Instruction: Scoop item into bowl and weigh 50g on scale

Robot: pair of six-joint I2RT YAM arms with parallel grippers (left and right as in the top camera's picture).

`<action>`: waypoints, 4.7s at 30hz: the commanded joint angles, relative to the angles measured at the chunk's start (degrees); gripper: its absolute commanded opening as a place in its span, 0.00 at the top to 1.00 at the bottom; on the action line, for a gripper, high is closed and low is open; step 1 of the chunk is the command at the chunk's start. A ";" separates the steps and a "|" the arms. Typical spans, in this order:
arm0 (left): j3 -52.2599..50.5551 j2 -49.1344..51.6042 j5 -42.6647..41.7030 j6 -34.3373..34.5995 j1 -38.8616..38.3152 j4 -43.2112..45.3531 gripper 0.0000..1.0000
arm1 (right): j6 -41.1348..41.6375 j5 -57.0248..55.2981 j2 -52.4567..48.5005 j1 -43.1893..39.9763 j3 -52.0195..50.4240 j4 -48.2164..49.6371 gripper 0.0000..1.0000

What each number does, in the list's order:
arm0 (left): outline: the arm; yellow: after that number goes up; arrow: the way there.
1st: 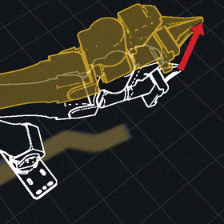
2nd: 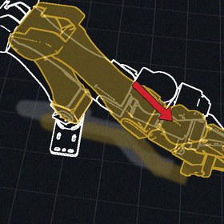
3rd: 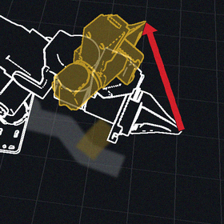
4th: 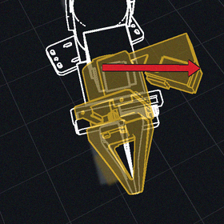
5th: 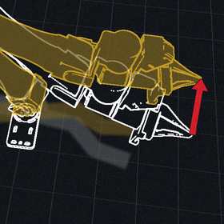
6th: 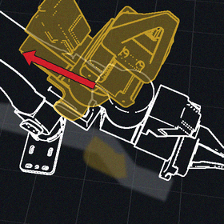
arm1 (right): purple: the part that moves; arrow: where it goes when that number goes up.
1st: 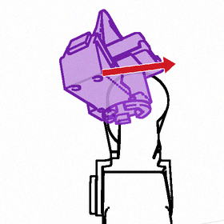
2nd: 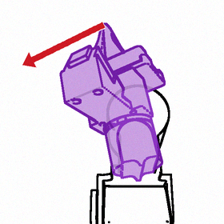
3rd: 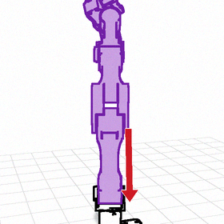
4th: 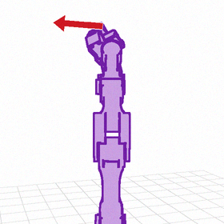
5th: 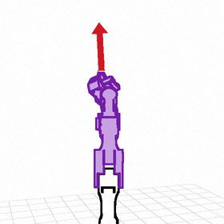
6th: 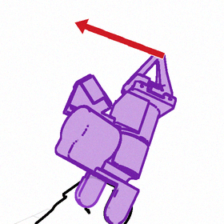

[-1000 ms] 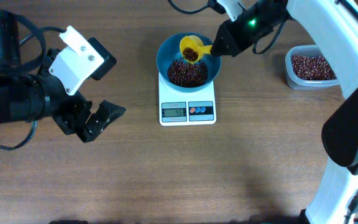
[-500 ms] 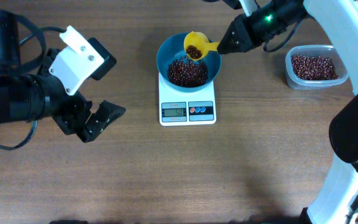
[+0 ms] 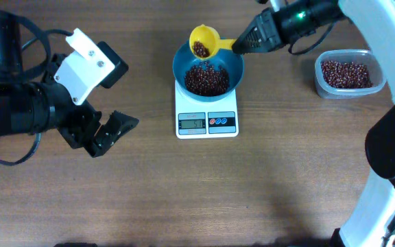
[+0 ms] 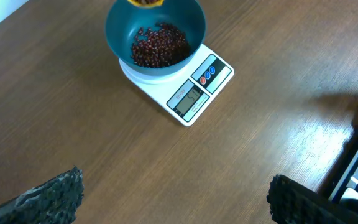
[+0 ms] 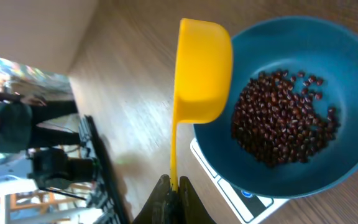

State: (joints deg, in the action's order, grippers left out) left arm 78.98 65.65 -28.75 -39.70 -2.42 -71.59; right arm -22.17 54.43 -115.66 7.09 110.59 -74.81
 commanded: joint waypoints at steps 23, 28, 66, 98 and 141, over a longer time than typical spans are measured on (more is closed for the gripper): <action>0.52 0.02 -1.20 -1.11 -0.11 -0.11 0.01 | -9.55 -12.35 2.05 -40.41 1.38 -17.86 0.96; 0.52 0.02 -1.20 -1.11 -0.11 -0.09 0.01 | -9.03 -21.97 2.05 -40.13 1.38 -15.21 0.96; 0.52 0.02 -1.20 -1.14 -0.11 -0.09 0.01 | 5.90 -37.70 5.35 3.89 5.07 1.40 0.96; 0.52 0.02 -1.20 -1.14 -0.11 -0.09 0.01 | -1.42 -53.00 -3.80 16.98 3.96 7.13 0.96; 0.52 0.02 -1.20 -1.11 -0.07 -0.09 0.01 | -0.87 -55.17 -6.64 23.21 1.86 5.62 0.96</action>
State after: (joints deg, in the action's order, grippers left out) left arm 78.98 65.65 -28.97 -39.70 -2.42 -71.59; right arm -23.90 -4.19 -121.80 30.06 112.90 -68.71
